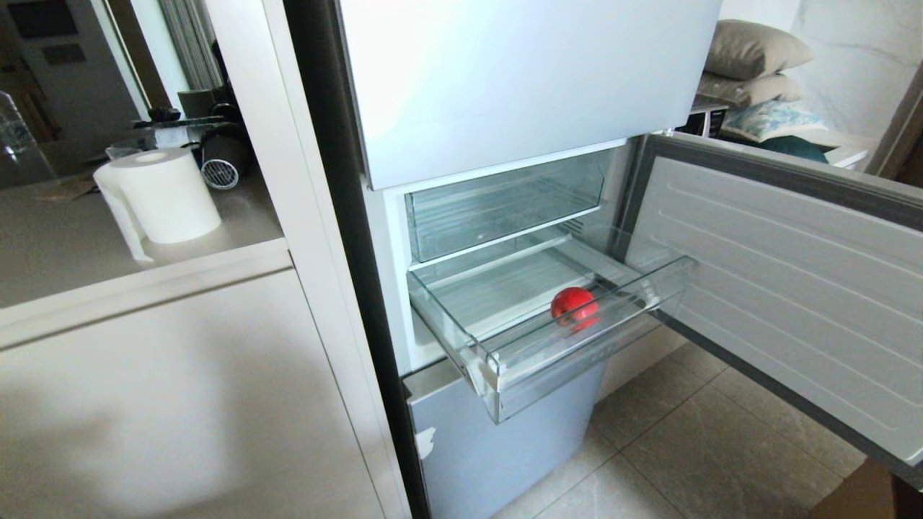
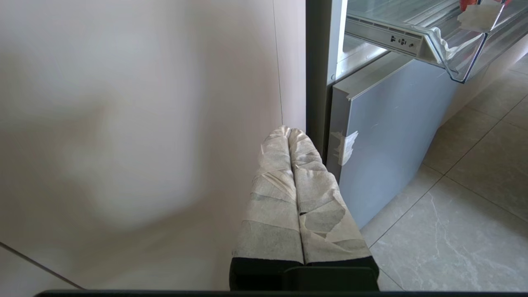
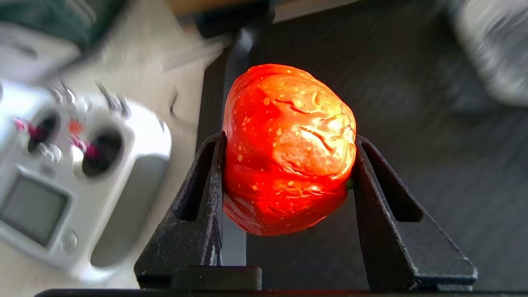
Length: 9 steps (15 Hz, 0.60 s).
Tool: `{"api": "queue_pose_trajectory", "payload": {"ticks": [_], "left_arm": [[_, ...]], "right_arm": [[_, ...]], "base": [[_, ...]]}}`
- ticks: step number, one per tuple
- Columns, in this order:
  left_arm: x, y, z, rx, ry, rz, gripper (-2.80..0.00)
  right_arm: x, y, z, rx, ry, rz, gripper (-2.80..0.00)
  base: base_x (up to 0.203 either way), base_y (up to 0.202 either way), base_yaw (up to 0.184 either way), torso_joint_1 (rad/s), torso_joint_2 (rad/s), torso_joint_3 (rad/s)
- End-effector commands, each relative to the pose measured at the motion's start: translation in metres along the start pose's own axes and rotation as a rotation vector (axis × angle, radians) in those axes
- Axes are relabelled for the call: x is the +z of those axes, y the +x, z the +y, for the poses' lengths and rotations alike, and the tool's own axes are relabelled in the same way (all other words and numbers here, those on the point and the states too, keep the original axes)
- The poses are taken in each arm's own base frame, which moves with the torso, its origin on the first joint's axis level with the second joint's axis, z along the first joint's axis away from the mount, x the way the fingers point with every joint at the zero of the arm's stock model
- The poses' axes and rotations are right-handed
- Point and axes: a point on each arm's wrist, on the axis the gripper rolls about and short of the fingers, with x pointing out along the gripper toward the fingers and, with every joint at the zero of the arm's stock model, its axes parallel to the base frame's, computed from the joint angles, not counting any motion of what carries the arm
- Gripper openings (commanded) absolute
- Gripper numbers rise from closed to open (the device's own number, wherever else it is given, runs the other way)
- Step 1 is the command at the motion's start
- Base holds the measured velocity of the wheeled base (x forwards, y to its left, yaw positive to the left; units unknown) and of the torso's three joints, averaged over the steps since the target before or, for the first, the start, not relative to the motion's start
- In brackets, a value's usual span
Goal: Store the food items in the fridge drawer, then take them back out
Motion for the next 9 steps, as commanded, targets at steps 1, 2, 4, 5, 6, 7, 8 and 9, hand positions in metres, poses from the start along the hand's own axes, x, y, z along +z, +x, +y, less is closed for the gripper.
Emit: {"api": "queue_pose_trajectory", "payload": {"ticks": [1,2,4,5,6,7,8,9], "left_arm": [[0.0,0.0,0.0,0.0,0.001,0.001,-2.8],[0.0,0.0,0.0,0.0,0.001,0.001,-2.8],[0.0,0.0,0.0,0.0,0.001,0.001,-2.8],[0.0,0.0,0.0,0.0,0.0,0.002,-2.8],[0.0,0.0,0.0,0.0,0.0,0.002,-2.8],[0.0,0.0,0.0,0.0,0.0,0.002,-2.8],[0.0,0.0,0.0,0.0,0.0,0.002,-2.8],[0.0,0.0,0.0,0.0,0.001,0.001,-2.8]], "right_arm": [[-0.016,0.003,-0.004,-0.011,0.014,0.068,-2.8],[-0.018,0.001,-0.005,-0.016,0.016,0.081,-2.8],[-0.023,-0.001,-0.006,-0.025,0.01,0.102,-2.8],[-0.024,-0.001,-0.006,-0.027,0.01,0.105,-2.8],[-0.025,-0.001,-0.007,-0.029,0.011,0.107,-2.8],[-0.026,0.0,-0.008,-0.033,0.013,0.109,-2.8],[-0.028,0.001,-0.009,-0.035,0.014,0.113,-2.8],[-0.028,0.003,-0.01,-0.037,0.015,0.111,-2.8]], "base": [[0.0,0.0,0.0,0.0,0.0,0.0],[0.0,0.0,0.0,0.0,0.0,0.0],[0.0,0.0,0.0,0.0,0.0,0.0],[0.0,0.0,0.0,0.0,0.0,0.0],[0.0,0.0,0.0,0.0,0.0,0.0],[0.0,0.0,0.0,0.0,0.0,0.0],[0.0,0.0,0.0,0.0,0.0,0.0],[0.0,0.0,0.0,0.0,0.0,0.0]]}}
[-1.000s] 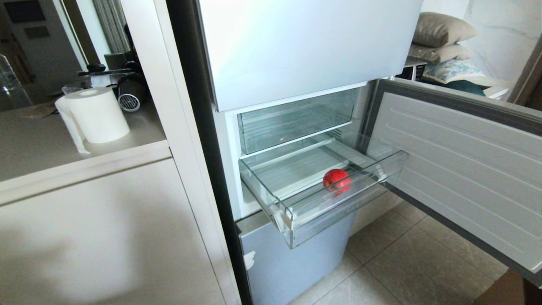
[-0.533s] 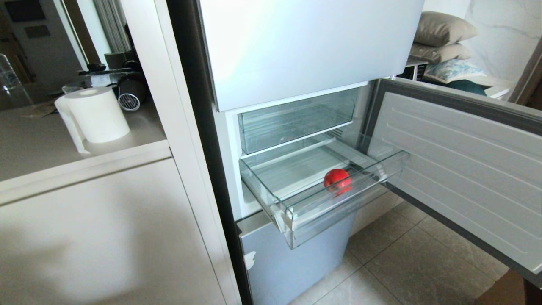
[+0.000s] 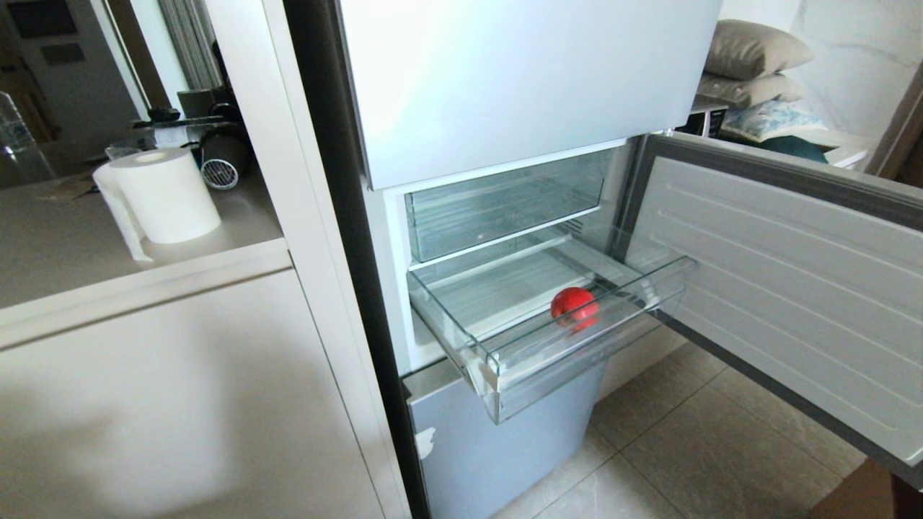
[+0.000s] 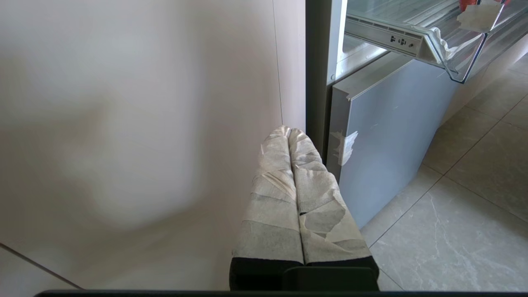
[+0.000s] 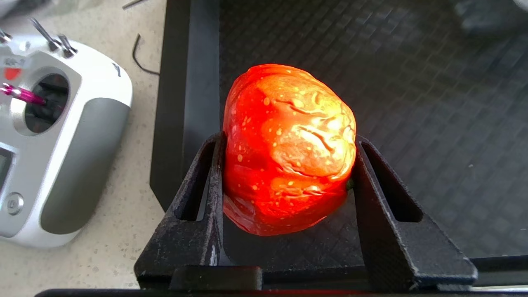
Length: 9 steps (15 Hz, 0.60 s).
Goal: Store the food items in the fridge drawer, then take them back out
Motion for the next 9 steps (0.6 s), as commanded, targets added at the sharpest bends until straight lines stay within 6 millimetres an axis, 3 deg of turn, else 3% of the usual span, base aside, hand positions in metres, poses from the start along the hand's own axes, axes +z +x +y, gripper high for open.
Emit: {"api": "queue_pose_trajectory", "payload": {"ticks": [1,7,9], "left_arm": [[0.0,0.0,0.0,0.0,0.001,0.001,-2.8],[0.0,0.0,0.0,0.001,0.0,0.002,-2.8],[0.0,0.0,0.0,0.0,0.001,0.001,-2.8]], "right_arm": [[0.001,0.003,-0.002,0.0,0.003,-0.009,0.0],[0.017,-0.003,-0.01,-0.016,0.009,-0.056,0.0],[0.03,-0.013,-0.012,-0.022,0.011,-0.095,0.0]], "base": [[0.0,0.0,0.0,0.0,0.0,0.0],[0.0,0.0,0.0,0.0,0.0,0.0],[0.0,0.0,0.0,0.0,0.0,0.0]]}}
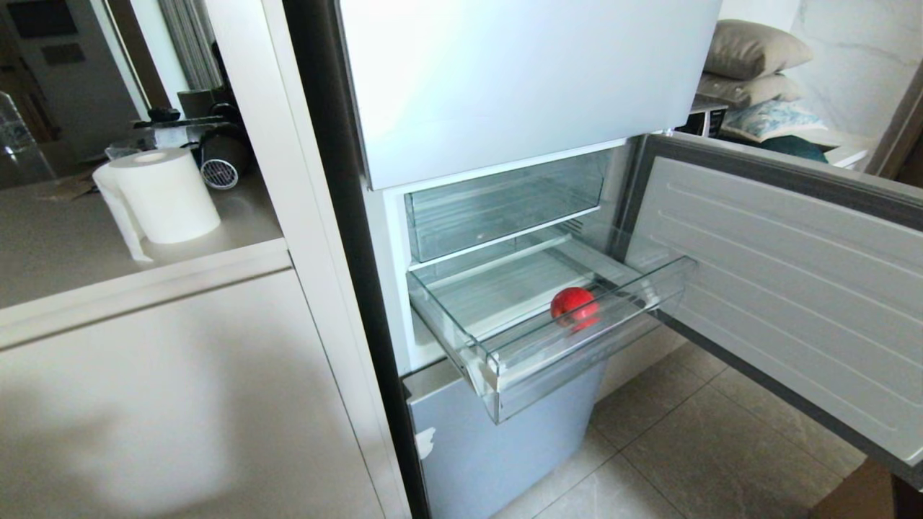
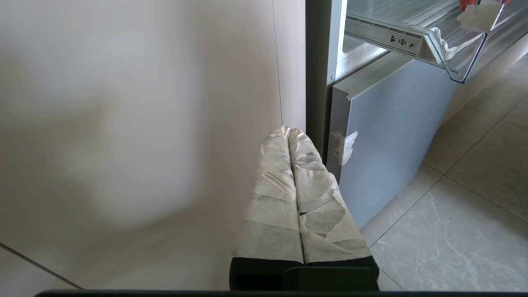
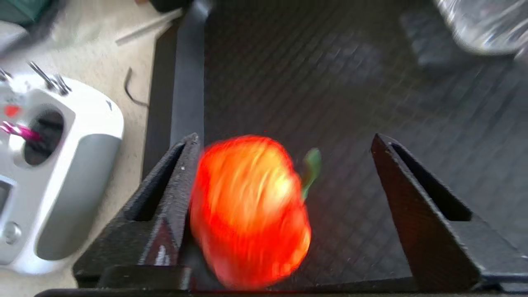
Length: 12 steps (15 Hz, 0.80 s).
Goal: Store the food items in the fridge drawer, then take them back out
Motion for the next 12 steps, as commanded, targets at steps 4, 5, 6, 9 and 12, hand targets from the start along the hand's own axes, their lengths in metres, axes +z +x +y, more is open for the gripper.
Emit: {"api": "queue_pose_trajectory", "payload": {"ticks": [4,5,6,9,12], "left_arm": [[0.0,0.0,0.0,0.0,0.001,0.003,-2.8],[0.0,0.0,0.0,0.002,0.001,0.002,-2.8],[0.0,0.0,0.0,0.001,0.001,0.003,-2.8],[0.0,0.0,0.0,0.0,0.001,0.003,-2.8],[0.0,0.0,0.0,0.0,0.001,0.001,-2.8]], "right_arm": [[0.056,-0.045,0.005,0.007,-0.012,-0.164,0.0],[0.066,-0.056,0.008,0.012,-0.018,-0.197,0.0],[0.076,-0.069,0.011,0.016,-0.022,-0.229,0.0],[0.105,-0.119,0.027,0.067,-0.032,-0.329,-2.8],[0.142,-0.194,0.058,0.145,-0.054,-0.512,-2.8]], "base": [[0.0,0.0,0.0,0.0,0.0,0.0],[0.0,0.0,0.0,0.0,0.0,0.0],[0.0,0.0,0.0,0.0,0.0,0.0],[0.0,0.0,0.0,0.0,0.0,0.0],[0.0,0.0,0.0,0.0,0.0,0.0]]}}
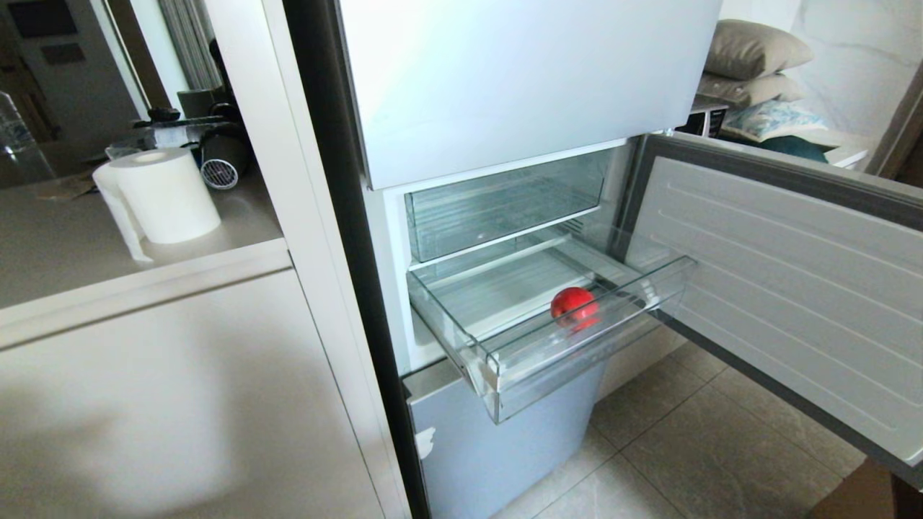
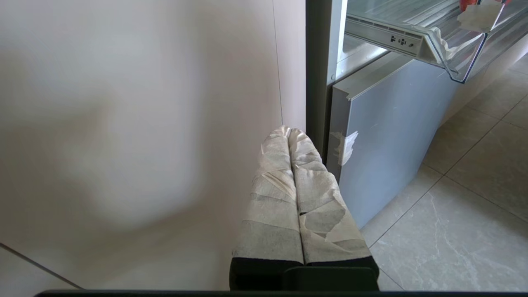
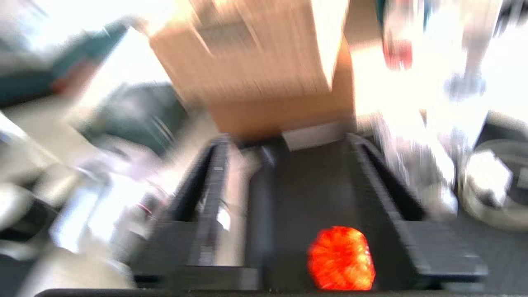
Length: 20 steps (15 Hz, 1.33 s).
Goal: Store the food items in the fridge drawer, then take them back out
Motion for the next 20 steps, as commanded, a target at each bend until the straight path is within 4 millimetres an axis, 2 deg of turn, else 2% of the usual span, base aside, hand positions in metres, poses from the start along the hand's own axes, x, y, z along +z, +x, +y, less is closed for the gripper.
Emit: {"api": "queue_pose_trajectory", "payload": {"ticks": [1,3,4,7,10,13,14,16,18,20], "left_arm": [[0.0,0.0,0.0,0.0,0.001,0.001,-2.8],[0.0,0.0,0.0,0.0,0.001,0.001,-2.8],[0.0,0.0,0.0,0.0,0.001,0.001,-2.8],[0.0,0.0,0.0,0.0,0.001,0.001,-2.8],[0.0,0.0,0.0,0.0,0.001,0.001,-2.8],[0.0,0.0,0.0,-0.001,0.001,0.002,-2.8],[0.0,0.0,0.0,0.0,0.001,0.001,-2.8],[0.0,0.0,0.0,0.0,0.001,0.001,-2.8],[0.0,0.0,0.0,-0.001,0.001,0.002,-2.8],[0.0,0.0,0.0,0.0,0.001,0.001,-2.8]], "right_arm": [[0.068,-0.066,0.044,0.089,-0.039,-0.23,-2.8],[0.101,-0.117,0.077,0.173,-0.046,-0.37,-2.8],[0.109,-0.139,0.095,0.234,-0.038,-0.414,-2.8],[0.099,-0.175,0.158,0.499,0.032,-0.335,-2.8],[0.067,-0.21,0.209,0.721,0.038,-0.096,-2.8],[0.02,-0.24,0.245,0.86,-0.087,0.211,-2.8],[0.001,-0.24,0.259,0.873,-0.151,0.297,-2.8],[-0.041,-0.227,0.291,0.85,-0.278,0.439,-2.8],[-0.074,-0.22,0.325,0.85,-0.383,0.554,-2.8],[-0.09,-0.214,0.361,0.858,-0.45,0.629,-2.8]], "base": [[0.0,0.0,0.0,0.0,0.0,0.0],[0.0,0.0,0.0,0.0,0.0,0.0],[0.0,0.0,0.0,0.0,0.0,0.0],[0.0,0.0,0.0,0.0,0.0,0.0],[0.0,0.0,0.0,0.0,0.0,0.0],[0.0,0.0,0.0,0.0,0.0,0.0],[0.0,0.0,0.0,0.0,0.0,0.0],[0.0,0.0,0.0,0.0,0.0,0.0],[0.0,0.0,0.0,0.0,0.0,0.0],[0.0,0.0,0.0,0.0,0.0,0.0]]}}
